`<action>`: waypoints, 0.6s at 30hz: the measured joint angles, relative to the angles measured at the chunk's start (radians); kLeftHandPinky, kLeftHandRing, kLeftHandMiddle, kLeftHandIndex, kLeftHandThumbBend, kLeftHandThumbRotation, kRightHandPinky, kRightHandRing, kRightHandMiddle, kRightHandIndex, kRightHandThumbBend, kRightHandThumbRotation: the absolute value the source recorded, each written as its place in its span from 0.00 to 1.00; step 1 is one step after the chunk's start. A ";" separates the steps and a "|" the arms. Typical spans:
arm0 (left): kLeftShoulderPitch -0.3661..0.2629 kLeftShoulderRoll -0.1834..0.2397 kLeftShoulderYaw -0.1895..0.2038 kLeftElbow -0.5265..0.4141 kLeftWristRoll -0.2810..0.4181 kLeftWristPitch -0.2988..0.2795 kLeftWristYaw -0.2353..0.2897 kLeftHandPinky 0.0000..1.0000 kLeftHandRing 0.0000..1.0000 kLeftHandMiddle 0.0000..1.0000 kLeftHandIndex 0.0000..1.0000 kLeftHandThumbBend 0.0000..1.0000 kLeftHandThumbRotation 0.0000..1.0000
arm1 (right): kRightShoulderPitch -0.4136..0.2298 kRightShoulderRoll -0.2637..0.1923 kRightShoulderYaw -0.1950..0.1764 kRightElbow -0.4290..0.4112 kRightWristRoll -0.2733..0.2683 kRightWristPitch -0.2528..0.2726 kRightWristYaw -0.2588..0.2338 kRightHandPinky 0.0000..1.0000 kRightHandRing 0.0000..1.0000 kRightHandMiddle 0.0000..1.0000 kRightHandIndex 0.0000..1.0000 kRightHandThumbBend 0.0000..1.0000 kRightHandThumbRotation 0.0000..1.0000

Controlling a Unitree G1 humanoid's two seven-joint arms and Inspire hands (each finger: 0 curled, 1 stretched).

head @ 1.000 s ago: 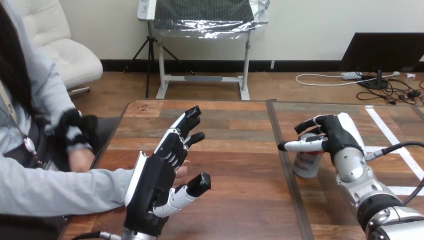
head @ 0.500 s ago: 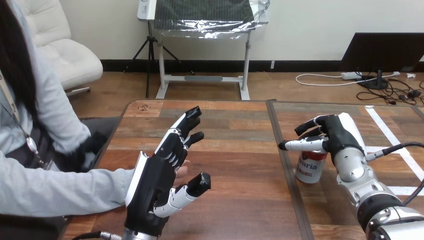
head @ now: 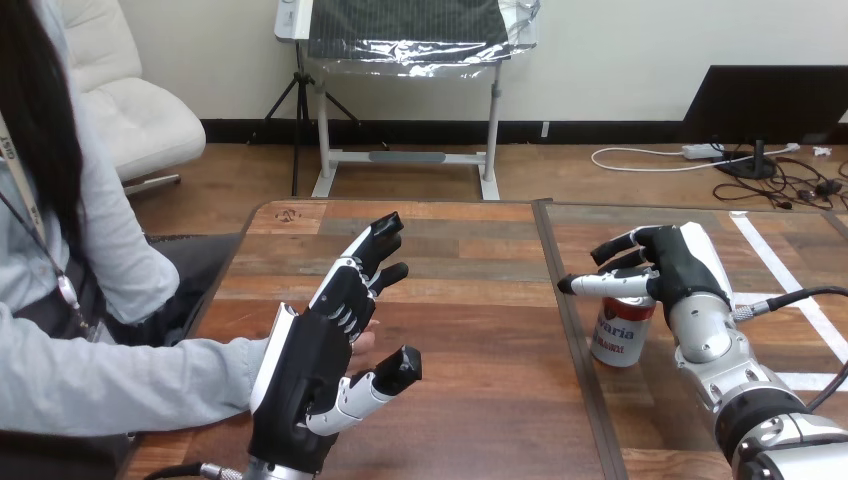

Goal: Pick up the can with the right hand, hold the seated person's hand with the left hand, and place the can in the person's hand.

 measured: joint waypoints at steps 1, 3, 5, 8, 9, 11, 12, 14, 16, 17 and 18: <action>0.000 0.000 0.000 0.000 0.000 0.000 0.000 0.87 0.94 0.94 0.89 1.00 0.62 | 0.000 0.000 0.000 0.000 0.001 -0.003 0.000 0.42 0.47 0.53 0.53 0.83 0.00; 0.000 0.000 0.000 0.000 0.000 0.000 0.000 0.87 0.94 0.94 0.89 1.00 0.62 | 0.000 0.000 -0.001 0.000 0.002 -0.008 -0.001 0.43 0.47 0.54 0.53 0.82 0.00; 0.001 0.000 0.000 -0.001 0.000 0.002 0.000 0.87 0.93 0.94 0.89 1.00 0.63 | 0.000 0.000 -0.001 0.000 0.004 -0.012 -0.002 0.45 0.49 0.54 0.54 0.83 0.00; 0.001 0.000 0.000 -0.001 0.000 0.002 0.000 0.86 0.93 0.94 0.89 1.00 0.63 | 0.000 0.000 -0.001 0.000 0.005 -0.017 -0.002 0.47 0.51 0.55 0.54 0.84 0.00; 0.001 0.000 0.000 -0.001 0.000 0.002 -0.001 0.86 0.93 0.94 0.89 1.00 0.63 | 0.000 0.000 -0.001 0.000 0.005 -0.018 -0.002 0.48 0.52 0.56 0.55 0.84 0.00; 0.001 0.000 0.000 -0.001 0.000 0.002 -0.001 0.86 0.93 0.93 0.89 1.00 0.64 | 0.000 0.000 -0.001 0.000 0.005 -0.022 -0.002 0.49 0.53 0.56 0.55 0.85 0.00; 0.001 0.000 0.001 -0.001 0.002 0.002 0.001 0.86 0.93 0.93 0.88 1.00 0.64 | 0.000 0.000 -0.001 0.000 0.006 -0.024 -0.002 0.49 0.54 0.56 0.56 0.86 0.00; 0.001 0.000 0.002 -0.001 0.010 0.002 0.008 0.86 0.93 0.93 0.89 1.00 0.64 | 0.000 0.000 -0.001 0.000 0.007 -0.029 -0.002 0.50 0.56 0.58 0.58 0.89 0.00; 0.002 0.000 0.002 -0.001 0.010 0.002 0.010 0.86 0.93 0.93 0.89 1.00 0.64 | 0.000 0.000 -0.001 0.000 0.008 -0.033 -0.002 0.50 0.57 0.59 0.59 0.90 0.00; 0.002 0.000 0.002 -0.001 0.009 0.002 0.009 0.86 0.93 0.93 0.89 1.00 0.64 | 0.000 0.000 -0.001 0.000 0.008 -0.035 -0.002 0.51 0.58 0.60 0.60 0.90 0.00; 0.002 0.000 0.002 -0.002 0.009 0.002 0.009 0.86 0.93 0.93 0.89 1.00 0.64 | 0.000 0.000 -0.001 0.000 0.009 -0.036 -0.002 0.52 0.59 0.61 0.61 0.90 0.00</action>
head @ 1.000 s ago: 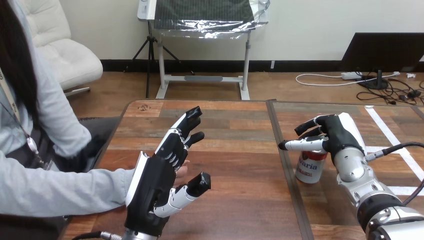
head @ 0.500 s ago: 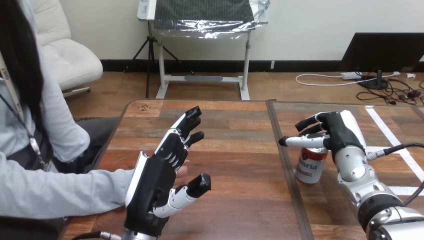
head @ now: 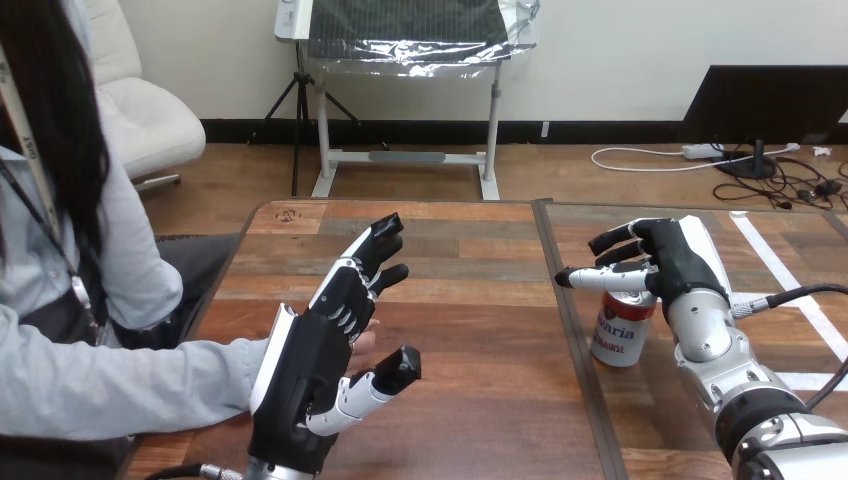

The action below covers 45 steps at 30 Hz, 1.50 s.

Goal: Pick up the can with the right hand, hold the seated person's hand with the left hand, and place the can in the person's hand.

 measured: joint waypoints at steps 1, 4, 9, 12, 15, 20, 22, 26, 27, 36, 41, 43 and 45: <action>0.000 0.000 0.000 0.000 0.001 0.000 0.001 0.86 0.93 0.94 0.89 1.00 0.64 | 0.000 0.000 -0.001 0.000 0.002 0.000 0.000 0.53 0.60 0.61 0.62 0.91 0.00; 0.003 0.001 0.000 -0.002 0.001 0.000 0.001 0.87 0.93 0.94 0.89 1.00 0.64 | 0.000 0.001 -0.005 0.000 0.012 -0.001 0.001 0.55 0.63 0.64 0.64 0.91 0.00; 0.009 0.005 -0.001 -0.003 -0.005 0.001 -0.007 0.87 0.94 0.94 0.89 1.00 0.64 | 0.000 0.001 -0.006 0.000 0.018 -0.002 0.001 0.58 0.66 0.68 0.69 0.92 0.03; 0.012 0.007 -0.001 -0.003 -0.004 0.001 -0.007 0.87 0.94 0.94 0.89 1.00 0.64 | 0.000 0.001 -0.007 0.000 0.021 -0.002 0.003 0.60 0.68 0.70 0.72 0.92 0.05; 0.015 0.008 -0.001 -0.003 -0.003 0.001 -0.006 0.87 0.94 0.94 0.89 1.00 0.64 | 0.000 0.000 -0.007 0.000 0.021 -0.002 0.008 0.62 0.70 0.73 0.74 0.93 0.10; 0.018 0.009 0.000 -0.003 0.001 0.002 0.004 0.87 0.94 0.94 0.89 1.00 0.64 | 0.002 0.000 -0.011 0.000 0.037 -0.006 0.026 0.64 0.72 0.75 0.77 0.94 0.14; 0.018 0.009 0.000 -0.004 0.003 0.002 0.007 0.87 0.93 0.93 0.88 1.00 0.64 | 0.003 0.000 -0.012 0.000 0.042 -0.009 0.031 0.64 0.72 0.75 0.78 0.94 0.16; 0.018 0.009 0.000 -0.004 0.008 0.002 0.016 0.86 0.93 0.93 0.88 1.00 0.64 | 0.006 0.000 -0.014 0.000 0.054 -0.015 0.044 0.66 0.73 0.76 0.81 0.95 0.19; 0.018 0.009 0.001 -0.004 0.008 0.002 0.017 0.86 0.93 0.93 0.88 1.00 0.64 | 0.007 0.000 -0.014 0.000 0.056 -0.017 0.045 0.66 0.73 0.76 0.81 0.95 0.20; 0.018 0.011 0.000 -0.004 0.014 0.001 0.019 0.86 0.93 0.93 0.89 1.00 0.65 | 0.027 0.000 -0.021 -0.002 0.070 -0.042 0.062 0.69 0.76 0.78 0.85 0.95 0.22; 0.018 0.013 -0.001 -0.006 0.011 0.003 0.014 0.87 0.94 0.94 0.89 1.00 0.64 | 0.045 0.001 -0.029 -0.004 0.086 -0.056 0.070 0.71 0.77 0.80 0.87 0.94 0.22; 0.018 0.013 -0.001 -0.007 0.009 0.006 0.013 0.87 0.94 0.94 0.89 1.00 0.64 | 0.051 0.001 -0.031 -0.004 0.089 -0.059 0.072 0.71 0.78 0.80 0.87 0.94 0.21; 0.018 0.014 -0.001 -0.009 0.008 0.006 0.013 0.88 0.94 0.94 0.89 1.00 0.64 | 0.059 0.001 -0.033 -0.004 0.094 -0.064 0.074 0.72 0.78 0.81 0.87 0.93 0.20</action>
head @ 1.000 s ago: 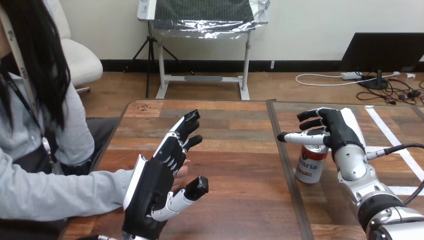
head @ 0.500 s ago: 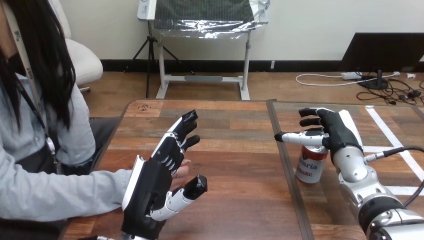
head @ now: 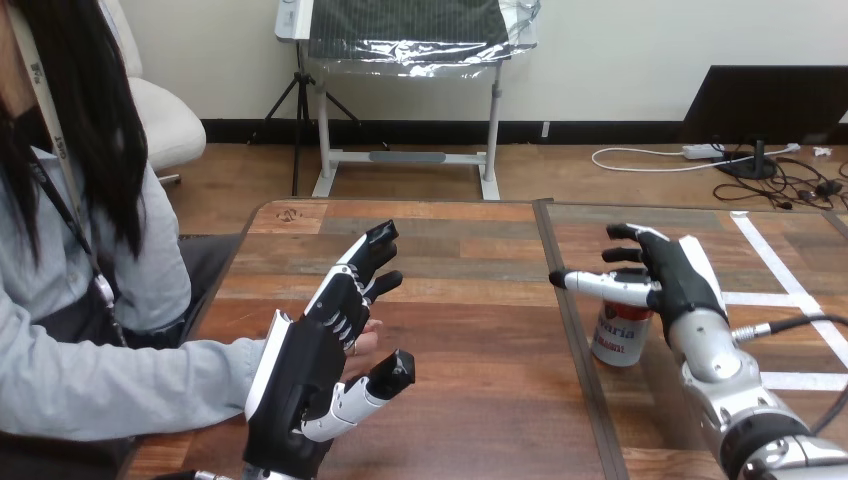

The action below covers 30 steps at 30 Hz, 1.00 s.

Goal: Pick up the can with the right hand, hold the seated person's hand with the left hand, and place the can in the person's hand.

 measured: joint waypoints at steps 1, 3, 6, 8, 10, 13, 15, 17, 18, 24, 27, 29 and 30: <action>0.000 0.001 0.000 -0.001 -0.001 0.000 -0.001 0.88 0.94 0.94 0.89 1.00 0.64 | 0.004 0.000 -0.002 0.000 0.003 -0.002 0.002 0.72 0.78 0.81 0.88 0.93 0.20; 0.000 0.002 0.000 -0.002 -0.004 0.000 -0.002 0.88 0.94 0.94 0.89 1.00 0.64 | 0.012 0.000 -0.006 0.000 0.005 -0.007 0.006 0.73 0.79 0.82 0.88 0.93 0.21; 0.000 0.003 0.000 -0.003 -0.005 0.000 -0.002 0.89 0.94 0.94 0.89 1.00 0.64 | 0.023 0.000 -0.007 -0.001 0.005 -0.011 0.007 0.74 0.80 0.82 0.88 0.92 0.21; 0.000 0.004 0.000 -0.004 -0.009 0.000 -0.005 0.89 0.94 0.94 0.89 1.00 0.64 | 0.032 0.000 -0.008 -0.002 0.005 -0.013 0.007 0.74 0.80 0.83 0.89 0.91 0.21; 0.000 0.004 0.000 -0.004 -0.011 0.000 -0.007 0.89 0.94 0.94 0.89 1.00 0.64 | 0.039 0.000 -0.008 -0.002 0.005 -0.015 0.007 0.75 0.80 0.83 0.89 0.92 0.21; 0.000 0.005 0.001 -0.004 -0.009 0.000 -0.006 0.88 0.93 0.94 0.89 1.00 0.64 | 0.052 0.000 -0.010 -0.002 0.006 -0.016 0.007 0.74 0.80 0.83 0.88 0.93 0.23; 0.000 0.005 0.001 -0.004 -0.008 0.000 -0.006 0.88 0.93 0.94 0.89 1.00 0.64 | 0.060 0.000 -0.011 -0.003 0.007 -0.016 0.007 0.74 0.80 0.83 0.88 0.92 0.23; 0.000 0.006 0.001 -0.004 -0.009 0.000 -0.006 0.88 0.93 0.94 0.89 1.00 0.64 | 0.068 0.000 -0.014 -0.006 0.010 -0.024 0.006 0.74 0.80 0.83 0.89 0.92 0.23; 0.000 0.007 0.001 -0.004 -0.010 0.000 -0.007 0.88 0.93 0.94 0.89 1.00 0.64 | 0.071 0.000 -0.015 -0.008 0.012 -0.029 0.006 0.74 0.80 0.83 0.89 0.91 0.23; 0.000 0.011 0.001 -0.004 -0.014 0.000 -0.016 0.87 0.93 0.94 0.90 1.00 0.64 | 0.080 -0.001 -0.018 -0.018 0.024 -0.035 0.006 0.77 0.82 0.85 0.90 0.90 0.21; 0.000 0.013 0.001 -0.004 -0.016 0.000 -0.021 0.87 0.93 0.94 0.90 1.00 0.64 | 0.086 -0.001 -0.021 -0.021 0.035 -0.047 0.006 0.77 0.82 0.85 0.89 0.90 0.22; 0.000 0.014 0.001 -0.004 -0.017 0.000 -0.023 0.87 0.93 0.94 0.90 1.00 0.64 | 0.092 -0.001 -0.022 -0.023 0.039 -0.055 0.006 0.77 0.82 0.84 0.89 0.91 0.24; 0.000 0.015 0.001 -0.004 -0.017 0.000 -0.024 0.87 0.93 0.94 0.90 1.00 0.64 | 0.094 -0.001 -0.022 -0.023 0.039 -0.056 0.005 0.77 0.82 0.84 0.89 0.91 0.24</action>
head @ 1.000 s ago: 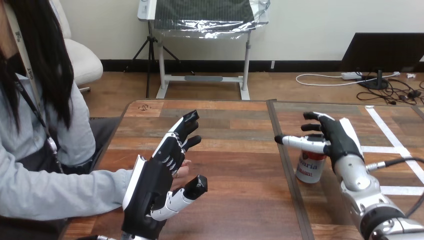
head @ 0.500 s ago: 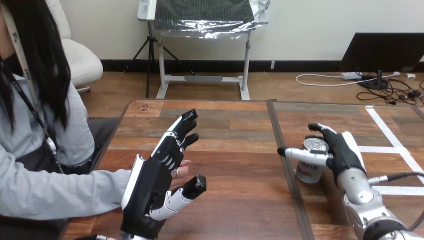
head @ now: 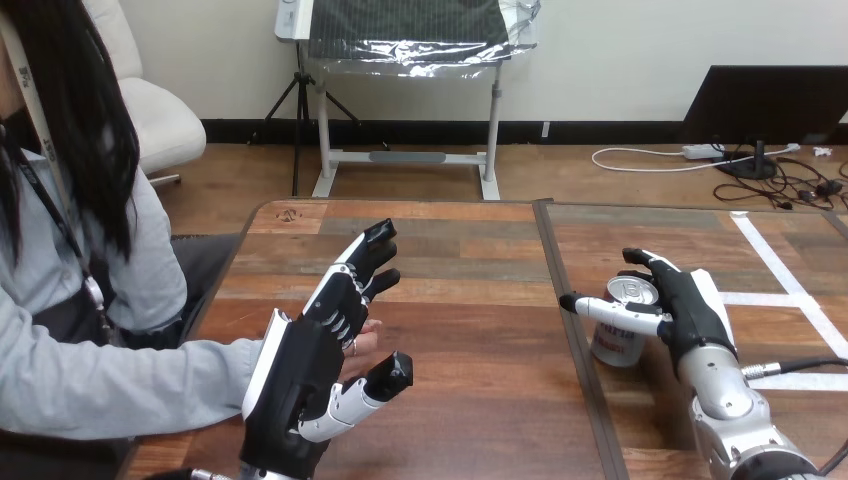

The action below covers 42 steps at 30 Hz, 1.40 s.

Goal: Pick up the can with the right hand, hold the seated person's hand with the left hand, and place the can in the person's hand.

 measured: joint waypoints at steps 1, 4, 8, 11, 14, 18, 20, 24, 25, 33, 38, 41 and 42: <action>0.000 0.001 0.000 0.000 -0.001 0.000 -0.001 0.87 0.93 0.94 0.90 1.00 0.64 | 0.001 0.000 0.000 0.000 0.000 0.000 -0.001 0.77 0.82 0.84 0.89 0.92 0.24; 0.000 0.002 0.001 0.000 -0.001 0.000 -0.002 0.87 0.93 0.94 0.90 1.00 0.64 | 0.006 0.000 -0.004 0.000 0.007 -0.002 -0.001 0.77 0.83 0.85 0.90 0.91 0.22; 0.000 0.004 0.001 0.000 -0.010 0.001 -0.012 0.87 0.93 0.94 0.89 1.00 0.64 | 0.008 0.000 -0.009 0.000 0.014 -0.004 -0.001 0.77 0.82 0.84 0.90 0.89 0.20; 0.000 0.004 0.001 0.000 -0.011 0.001 -0.013 0.87 0.93 0.94 0.90 1.00 0.64 | 0.009 0.000 -0.012 0.000 0.019 -0.005 -0.001 0.76 0.81 0.85 0.89 0.87 0.18; 0.000 0.005 0.002 0.000 -0.011 0.001 -0.013 0.87 0.93 0.94 0.90 1.00 0.64 | 0.011 0.000 -0.013 -0.001 0.020 -0.006 -0.003 0.76 0.81 0.84 0.89 0.88 0.18; 0.000 0.007 0.004 0.000 -0.010 0.001 -0.013 0.87 0.93 0.94 0.89 1.00 0.65 | 0.013 0.001 -0.014 -0.001 0.021 -0.009 -0.006 0.75 0.81 0.84 0.89 0.88 0.18; 0.000 0.008 0.004 0.000 -0.010 0.001 -0.014 0.87 0.93 0.94 0.89 1.00 0.65 | 0.014 0.001 -0.016 -0.001 0.023 -0.009 -0.007 0.74 0.81 0.84 0.89 0.89 0.17; 0.000 0.009 0.004 0.000 -0.013 0.001 -0.019 0.87 0.93 0.94 0.89 1.00 0.65 | 0.015 0.001 -0.018 -0.003 0.031 -0.009 -0.009 0.74 0.81 0.84 0.88 0.91 0.19; 0.000 0.010 0.004 0.000 -0.014 0.001 -0.020 0.87 0.93 0.94 0.89 1.00 0.65 | 0.015 0.001 -0.018 -0.003 0.032 -0.009 -0.010 0.74 0.81 0.84 0.88 0.91 0.18; 0.000 0.012 0.005 0.000 -0.032 0.003 -0.035 0.87 0.93 0.94 0.89 1.00 0.65 | 0.026 0.003 -0.018 -0.010 0.034 -0.015 -0.019 0.74 0.81 0.83 0.87 0.91 0.17; 0.000 0.015 0.005 0.000 -0.033 0.003 -0.039 0.88 0.93 0.94 0.90 1.00 0.65 | 0.029 0.005 -0.018 -0.014 0.036 -0.016 -0.022 0.76 0.82 0.83 0.87 0.89 0.14; 0.000 0.017 0.005 0.000 -0.036 0.003 -0.045 0.87 0.93 0.94 0.89 1.00 0.66 | 0.030 0.006 -0.017 -0.014 0.036 -0.016 -0.025 0.75 0.81 0.83 0.87 0.89 0.13; 0.000 0.018 0.005 0.000 -0.034 0.003 -0.044 0.87 0.93 0.94 0.89 1.00 0.66 | 0.031 0.007 -0.018 -0.015 0.036 -0.017 -0.026 0.75 0.81 0.83 0.86 0.89 0.12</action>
